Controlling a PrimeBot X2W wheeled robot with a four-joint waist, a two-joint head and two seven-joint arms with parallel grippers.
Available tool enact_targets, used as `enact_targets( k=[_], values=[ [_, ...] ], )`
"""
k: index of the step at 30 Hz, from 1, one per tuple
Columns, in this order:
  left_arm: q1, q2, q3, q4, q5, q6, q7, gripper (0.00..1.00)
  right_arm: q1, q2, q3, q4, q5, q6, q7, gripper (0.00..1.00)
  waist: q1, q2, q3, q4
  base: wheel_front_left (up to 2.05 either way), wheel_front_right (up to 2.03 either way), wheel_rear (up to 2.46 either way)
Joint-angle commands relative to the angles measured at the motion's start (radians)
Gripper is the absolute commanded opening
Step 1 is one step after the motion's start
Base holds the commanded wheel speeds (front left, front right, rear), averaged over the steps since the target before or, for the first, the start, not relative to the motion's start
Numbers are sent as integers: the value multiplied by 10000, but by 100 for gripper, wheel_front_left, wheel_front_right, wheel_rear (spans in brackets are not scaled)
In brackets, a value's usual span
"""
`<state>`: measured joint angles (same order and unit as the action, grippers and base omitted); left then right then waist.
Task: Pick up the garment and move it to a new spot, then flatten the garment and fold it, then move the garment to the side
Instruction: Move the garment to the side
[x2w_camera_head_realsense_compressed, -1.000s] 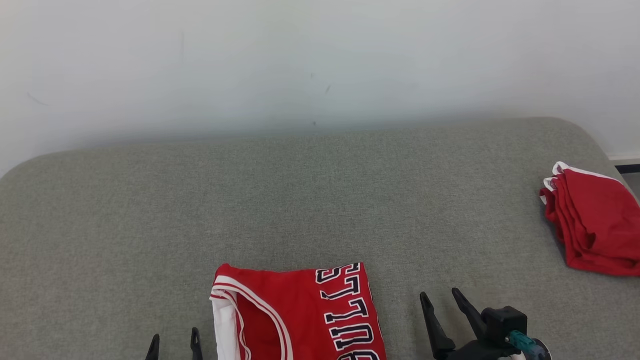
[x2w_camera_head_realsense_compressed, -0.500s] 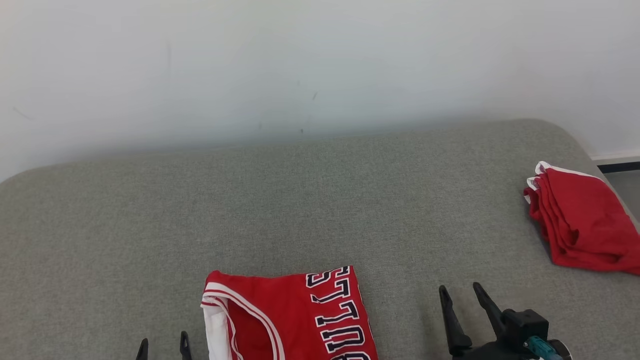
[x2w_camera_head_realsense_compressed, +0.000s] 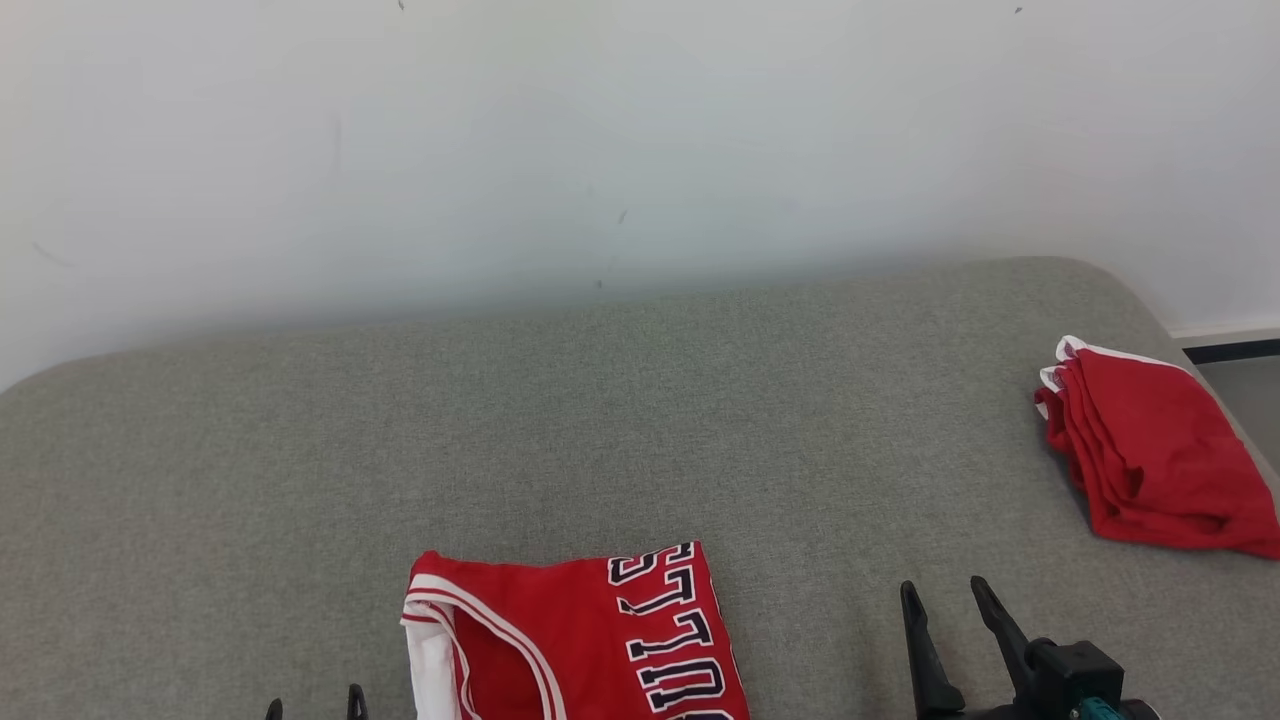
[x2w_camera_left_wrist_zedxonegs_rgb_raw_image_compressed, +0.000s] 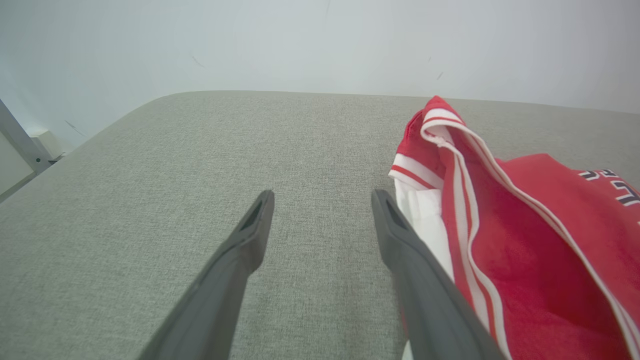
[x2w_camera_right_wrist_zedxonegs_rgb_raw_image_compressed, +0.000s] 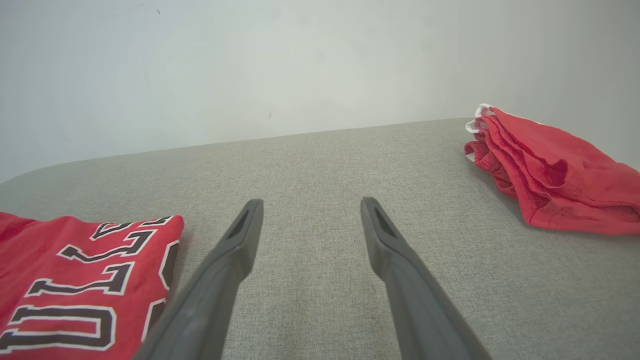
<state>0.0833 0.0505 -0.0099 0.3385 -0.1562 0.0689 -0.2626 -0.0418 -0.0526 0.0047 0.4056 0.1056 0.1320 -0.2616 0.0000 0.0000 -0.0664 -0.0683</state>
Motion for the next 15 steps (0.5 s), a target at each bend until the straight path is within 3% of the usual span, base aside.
enact_targets(
  k=[1, 15],
  values=[
    [163, -1, 30, -50, 93, -50, -30, 100, 105, 23, 1, -11, 59, -26, -39, 100, 0, 0, -18, 1, 0, 0, 0],
    [153, -1, -21, -75, 109, -85, -30, 100, 235, 29, 173, -261, 196, -24, -40, 100, 0, 0, -14, 75, 0, 0, 0]
  ],
)
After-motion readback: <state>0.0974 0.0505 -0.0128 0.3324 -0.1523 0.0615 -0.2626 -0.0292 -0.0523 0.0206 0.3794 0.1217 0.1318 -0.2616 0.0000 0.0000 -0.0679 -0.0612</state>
